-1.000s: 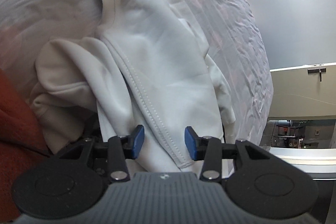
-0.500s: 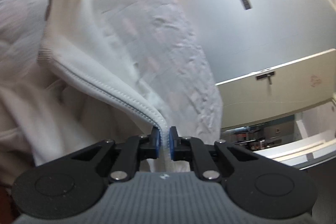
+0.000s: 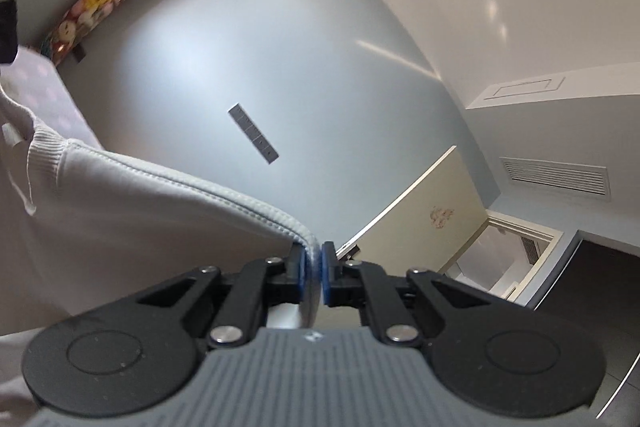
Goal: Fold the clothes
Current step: 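Lift the white sweatshirt by its hem with both grippers and shake it out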
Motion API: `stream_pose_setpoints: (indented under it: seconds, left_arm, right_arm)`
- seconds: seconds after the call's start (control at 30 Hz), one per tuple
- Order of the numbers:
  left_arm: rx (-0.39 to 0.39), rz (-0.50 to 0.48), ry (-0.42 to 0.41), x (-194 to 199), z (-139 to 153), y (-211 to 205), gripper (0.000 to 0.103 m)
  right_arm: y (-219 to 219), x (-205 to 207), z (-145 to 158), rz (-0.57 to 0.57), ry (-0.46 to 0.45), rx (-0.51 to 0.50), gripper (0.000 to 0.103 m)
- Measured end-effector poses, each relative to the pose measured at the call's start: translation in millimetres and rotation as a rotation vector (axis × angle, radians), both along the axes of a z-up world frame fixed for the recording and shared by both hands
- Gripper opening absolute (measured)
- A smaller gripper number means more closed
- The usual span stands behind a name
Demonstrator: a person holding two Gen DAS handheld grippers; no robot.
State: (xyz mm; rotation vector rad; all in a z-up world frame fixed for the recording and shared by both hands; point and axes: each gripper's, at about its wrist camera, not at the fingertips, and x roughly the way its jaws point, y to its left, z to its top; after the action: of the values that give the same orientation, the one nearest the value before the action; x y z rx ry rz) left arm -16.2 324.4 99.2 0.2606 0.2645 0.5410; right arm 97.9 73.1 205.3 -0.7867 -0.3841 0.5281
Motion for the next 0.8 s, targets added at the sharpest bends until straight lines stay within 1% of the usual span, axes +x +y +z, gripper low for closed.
stream_pose_setpoints:
  seconds: [0.1, 0.23, 0.33, 0.4, 0.5, 0.6, 0.7, 0.8]
  left_arm:
    - [0.065, 0.073, -0.104, -36.4, 60.8, -1.5, 0.009]
    - [0.151, 0.137, -0.243, -85.3, 136.6, -11.2, 0.008]
    - [0.209, 0.165, -0.316, -116.8, 180.8, -26.1, 0.008]
    - [0.247, 0.173, -0.342, -133.3, 201.1, -39.3, 0.007]
    - [0.317, 0.180, -0.349, -154.6, 217.0, -66.5, 0.007]
    - [0.373, 0.185, -0.351, -173.2, 218.6, -91.1, 0.007]
    - [0.397, 0.190, -0.344, -187.4, 208.0, -115.9, 0.007]
    - [0.402, 0.193, -0.340, -200.1, 202.3, -124.4, 0.007]
  right_arm:
    - [-8.6, -22.0, 32.6, 0.032, -0.026, 0.090, 0.008]
    - [-26.8, -54.7, 69.9, 0.078, -0.026, 0.201, 0.008]
    - [-38.6, -76.8, 86.7, 0.111, -0.011, 0.255, 0.008]
    - [-46.7, -90.9, 94.2, 0.132, 0.002, 0.287, 0.007]
    - [-58.7, -108.7, 98.9, 0.159, -0.004, 0.331, 0.007]
    - [-72.3, -125.3, 99.3, 0.192, -0.003, 0.354, 0.007]
    - [-83.9, -142.8, 99.0, 0.227, 0.004, 0.362, 0.007]
    - [-93.4, -159.8, 97.2, 0.257, 0.001, 0.367, 0.007]
